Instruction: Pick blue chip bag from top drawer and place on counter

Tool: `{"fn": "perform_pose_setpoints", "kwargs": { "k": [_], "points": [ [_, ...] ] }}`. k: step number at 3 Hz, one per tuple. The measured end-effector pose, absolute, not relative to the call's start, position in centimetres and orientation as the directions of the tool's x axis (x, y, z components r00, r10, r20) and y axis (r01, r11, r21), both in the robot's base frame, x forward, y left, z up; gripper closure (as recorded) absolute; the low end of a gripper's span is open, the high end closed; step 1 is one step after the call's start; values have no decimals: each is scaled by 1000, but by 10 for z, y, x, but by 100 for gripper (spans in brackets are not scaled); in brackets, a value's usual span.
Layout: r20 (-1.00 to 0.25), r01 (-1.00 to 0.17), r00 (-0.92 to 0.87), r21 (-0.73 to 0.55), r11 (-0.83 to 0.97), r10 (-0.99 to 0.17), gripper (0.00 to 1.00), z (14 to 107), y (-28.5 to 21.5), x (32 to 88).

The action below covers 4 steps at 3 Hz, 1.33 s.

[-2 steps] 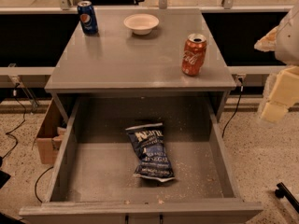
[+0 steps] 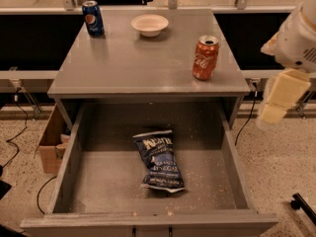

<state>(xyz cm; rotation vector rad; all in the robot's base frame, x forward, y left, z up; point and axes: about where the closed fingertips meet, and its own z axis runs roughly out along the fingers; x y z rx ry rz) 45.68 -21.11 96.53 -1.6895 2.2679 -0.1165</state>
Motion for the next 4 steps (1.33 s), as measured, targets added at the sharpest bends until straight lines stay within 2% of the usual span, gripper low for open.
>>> {"fn": "perform_pose_setpoints", "kwargs": {
  "k": [2, 4],
  "points": [
    [-313, -926, -281, -161, 342, -907, 0, 855, -149, 484],
    [-430, -913, -361, -18, 408, -827, 0, 752, -76, 461]
  ]
}}
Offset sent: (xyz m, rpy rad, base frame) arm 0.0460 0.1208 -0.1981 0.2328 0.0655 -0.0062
